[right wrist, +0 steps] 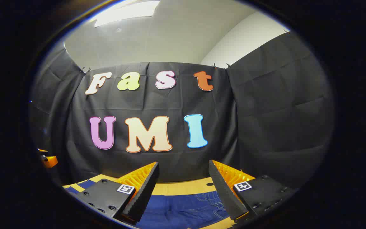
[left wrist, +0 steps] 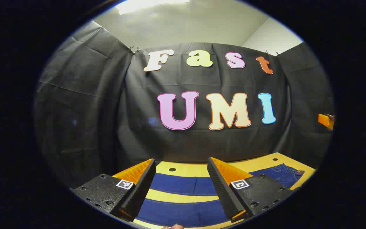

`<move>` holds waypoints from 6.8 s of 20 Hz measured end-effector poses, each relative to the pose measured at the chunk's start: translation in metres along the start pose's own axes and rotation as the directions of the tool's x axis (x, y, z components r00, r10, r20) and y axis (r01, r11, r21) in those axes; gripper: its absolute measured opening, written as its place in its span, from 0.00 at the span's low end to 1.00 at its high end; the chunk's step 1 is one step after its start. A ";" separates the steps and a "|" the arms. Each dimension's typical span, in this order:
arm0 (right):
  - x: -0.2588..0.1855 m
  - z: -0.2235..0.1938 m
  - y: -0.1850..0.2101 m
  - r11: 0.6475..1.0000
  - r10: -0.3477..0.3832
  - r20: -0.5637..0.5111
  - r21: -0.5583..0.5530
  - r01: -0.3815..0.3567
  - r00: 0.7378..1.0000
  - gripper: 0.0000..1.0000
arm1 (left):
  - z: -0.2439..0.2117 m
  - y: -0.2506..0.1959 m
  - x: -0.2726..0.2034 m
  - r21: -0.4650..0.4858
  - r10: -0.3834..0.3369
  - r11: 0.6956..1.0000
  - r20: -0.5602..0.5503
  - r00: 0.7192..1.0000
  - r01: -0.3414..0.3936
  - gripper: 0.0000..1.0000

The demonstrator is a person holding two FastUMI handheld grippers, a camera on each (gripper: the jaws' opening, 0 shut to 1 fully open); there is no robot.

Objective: Grasp the waist and the cuffs of the jeans and fold them to make the two legs overlap; first hold the waist and fold one-third of the jeans toward the cuffs, then hold the cuffs and fold the remaining one-third in the same direction to finish folding.

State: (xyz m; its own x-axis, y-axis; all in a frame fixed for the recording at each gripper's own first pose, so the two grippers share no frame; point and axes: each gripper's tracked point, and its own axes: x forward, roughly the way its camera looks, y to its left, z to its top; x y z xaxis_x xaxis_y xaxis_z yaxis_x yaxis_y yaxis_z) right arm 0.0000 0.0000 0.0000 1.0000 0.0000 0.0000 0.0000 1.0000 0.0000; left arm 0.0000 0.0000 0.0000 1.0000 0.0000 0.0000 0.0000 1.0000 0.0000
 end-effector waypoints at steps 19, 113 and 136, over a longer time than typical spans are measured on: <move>0.000 -0.016 0.041 1.000 0.008 -0.006 -0.013 -0.009 1.000 0.97 | -0.058 0.051 -0.006 0.119 -0.008 0.993 -0.141 0.990 0.025 0.94; 0.075 -0.291 -0.078 0.452 -0.008 -0.504 -0.772 -0.446 0.864 0.03 | -0.260 0.113 0.014 0.415 0.060 0.750 -0.818 0.573 0.514 0.00; 0.292 -0.421 -0.043 0.769 -0.048 -0.535 -0.558 -0.310 0.844 0.02 | -0.285 0.045 0.258 0.392 0.156 0.895 -0.723 0.673 0.214 0.00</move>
State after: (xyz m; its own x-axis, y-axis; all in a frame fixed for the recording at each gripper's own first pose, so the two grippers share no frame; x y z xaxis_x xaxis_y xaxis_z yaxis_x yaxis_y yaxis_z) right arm 0.2920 -0.0434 -0.4206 0.8438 -0.0477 -0.5346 -0.3102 0.7695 -0.5583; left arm 0.2576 0.0451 -0.2850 0.6731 0.1560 -0.7230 0.2135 0.8949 0.3919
